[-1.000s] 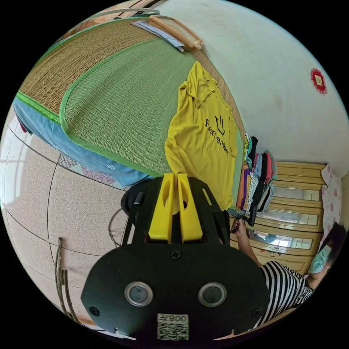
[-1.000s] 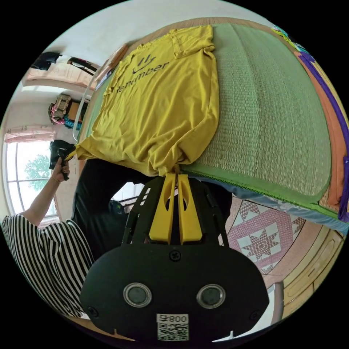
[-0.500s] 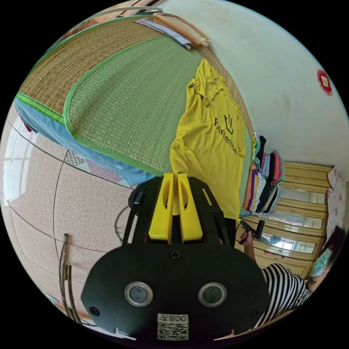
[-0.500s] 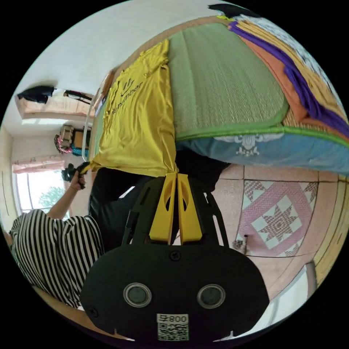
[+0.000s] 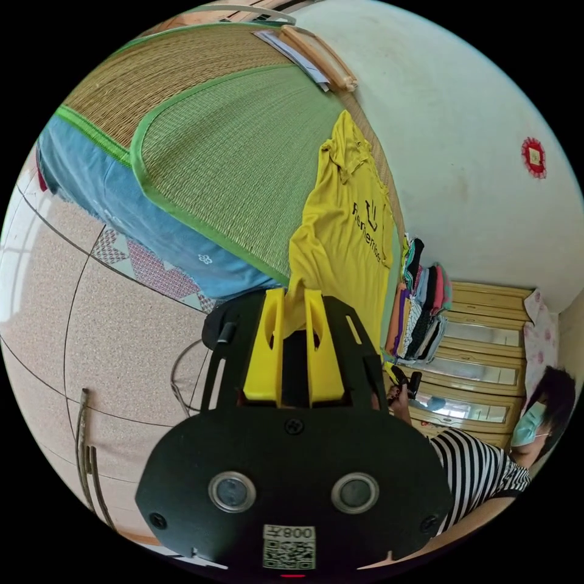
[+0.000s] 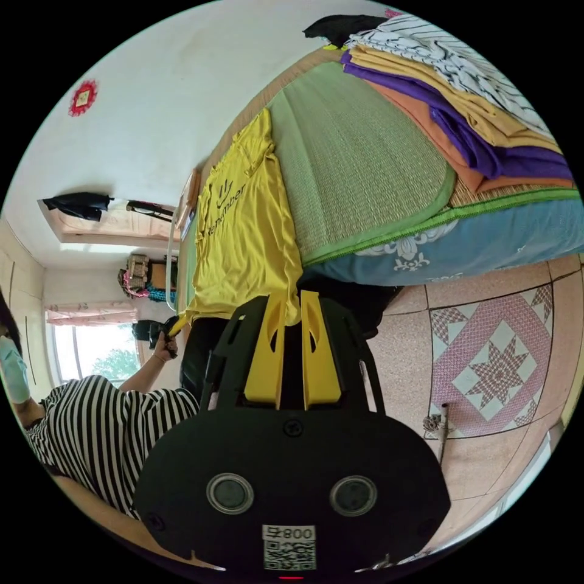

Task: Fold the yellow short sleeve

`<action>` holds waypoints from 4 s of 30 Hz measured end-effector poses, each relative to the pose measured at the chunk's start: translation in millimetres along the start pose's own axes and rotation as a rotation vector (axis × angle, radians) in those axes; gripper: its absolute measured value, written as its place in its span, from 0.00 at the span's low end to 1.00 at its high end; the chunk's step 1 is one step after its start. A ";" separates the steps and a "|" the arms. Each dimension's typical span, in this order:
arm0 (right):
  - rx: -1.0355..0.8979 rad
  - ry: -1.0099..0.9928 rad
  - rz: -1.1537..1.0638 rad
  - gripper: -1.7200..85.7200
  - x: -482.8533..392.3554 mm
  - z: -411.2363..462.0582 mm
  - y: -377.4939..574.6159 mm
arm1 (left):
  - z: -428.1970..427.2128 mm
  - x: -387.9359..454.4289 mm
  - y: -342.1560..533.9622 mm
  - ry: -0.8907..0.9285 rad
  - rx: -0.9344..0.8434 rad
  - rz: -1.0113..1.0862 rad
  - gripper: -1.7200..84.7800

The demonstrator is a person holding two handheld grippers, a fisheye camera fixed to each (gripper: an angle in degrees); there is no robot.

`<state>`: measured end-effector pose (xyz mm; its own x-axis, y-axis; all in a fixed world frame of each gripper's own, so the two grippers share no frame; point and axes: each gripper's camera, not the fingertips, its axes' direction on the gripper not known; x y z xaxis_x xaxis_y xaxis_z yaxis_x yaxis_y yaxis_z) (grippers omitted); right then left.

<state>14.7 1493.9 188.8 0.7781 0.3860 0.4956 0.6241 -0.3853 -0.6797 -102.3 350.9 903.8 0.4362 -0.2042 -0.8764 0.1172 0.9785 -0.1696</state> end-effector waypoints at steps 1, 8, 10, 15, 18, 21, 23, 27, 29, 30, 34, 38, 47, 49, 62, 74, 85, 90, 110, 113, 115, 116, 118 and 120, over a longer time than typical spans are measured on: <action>-0.014 0.023 -0.013 0.10 -4.2 3.9 -4.1 | 3.9 -6.4 0.6 0.009 0.003 -0.009 0.10; -0.138 0.096 -0.031 0.12 -7.6 44.1 -17.6 | 27.4 -33.3 0.1 0.064 0.004 -0.019 0.12; -0.160 0.109 -0.022 0.11 -4.5 54.8 -19.2 | 36.4 -42.1 -0.2 0.077 -0.001 -0.016 0.12; -0.228 0.127 -0.055 0.05 -10.6 57.1 -29.0 | 51.7 -63.9 -0.2 0.119 0.002 -0.032 0.14; -0.219 0.049 -0.116 0.04 -29.5 41.8 -35.0 | 58.8 -76.8 -0.7 0.157 0.011 -0.029 0.15; -0.155 -0.035 -0.176 0.03 -51.0 11.0 -43.8 | 68.3 -87.5 -4.5 0.195 -0.004 -0.010 0.16; -0.114 -0.083 -0.201 0.03 -61.3 -9.0 -50.8 | 74.9 -91.5 -7.9 0.230 -0.018 0.010 0.16; -0.074 -0.139 -0.220 0.03 -70.0 -35.8 -64.8 | 91.3 -94.0 -18.1 0.182 -0.100 0.062 0.07; -0.056 -0.130 -0.213 0.03 -67.5 -40.9 -67.6 | 93.8 -95.7 -20.4 0.150 -0.121 0.068 0.06; -0.044 -0.127 -0.205 0.03 -64.5 -43.7 -68.4 | 92.0 -96.8 -21.3 0.180 -0.120 0.083 0.05; -0.016 -0.149 -0.167 0.03 -48.1 -51.1 -64.0 | 63.9 -98.5 -17.9 0.316 -0.057 0.150 0.04; -0.035 -0.105 -0.099 0.03 -18.7 -48.2 -57.0 | 44.0 -110.5 -14.0 0.360 -0.069 0.185 0.04; -0.150 -0.113 0.075 0.03 56.6 -2.6 -42.8 | 60.0 -163.2 -6.9 0.392 -0.163 0.023 0.04; -0.160 -0.109 0.069 0.03 58.2 0.0 -41.3 | 53.9 -160.4 -4.5 0.378 -0.169 0.044 0.04; -0.131 -0.153 0.037 0.03 63.3 -22.5 -4.5 | -15.1 -153.7 34.9 0.386 -0.164 0.092 0.03; -0.072 -0.195 0.037 0.03 60.1 -64.8 41.0 | -98.4 -132.9 83.4 0.429 -0.158 0.103 0.03; -0.072 -0.213 0.034 0.03 53.1 -58.4 30.1 | -167.7 -102.6 90.2 0.517 -0.081 0.076 0.03; -0.038 -0.197 -0.029 0.03 37.5 -49.2 -17.9 | -188.0 -65.5 62.3 0.525 -0.073 0.126 0.03; 0.026 -0.130 -0.240 0.03 -75.9 22.6 -396.2 | -280.8 173.3 -205.3 0.428 0.085 0.272 0.03; 0.002 -0.122 -0.206 0.03 -75.9 50.8 -454.8 | -283.0 203.6 -248.0 0.392 0.088 0.243 0.03; -0.028 -0.119 -0.173 0.03 -72.6 77.8 -497.0 | -282.3 223.9 -278.6 0.359 0.077 0.211 0.04; -0.036 -0.116 -0.166 0.03 -71.8 84.5 -506.2 | -282.1 228.7 -285.8 0.347 0.071 0.205 0.04; -0.070 -0.103 -0.138 0.03 -68.5 112.0 -541.9 | -282.9 246.3 -312.3 0.315 0.062 0.178 0.04; -0.092 -0.103 -0.116 0.03 -65.4 130.8 -565.3 | -284.4 258.0 -330.2 0.303 0.058 0.155 0.04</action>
<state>-398.4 1796.1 470.0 0.6917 0.5147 0.5066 0.7171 -0.4061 -0.5665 -282.2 -16.7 605.4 0.1687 -0.0270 -0.9853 0.1249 0.9922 -0.0058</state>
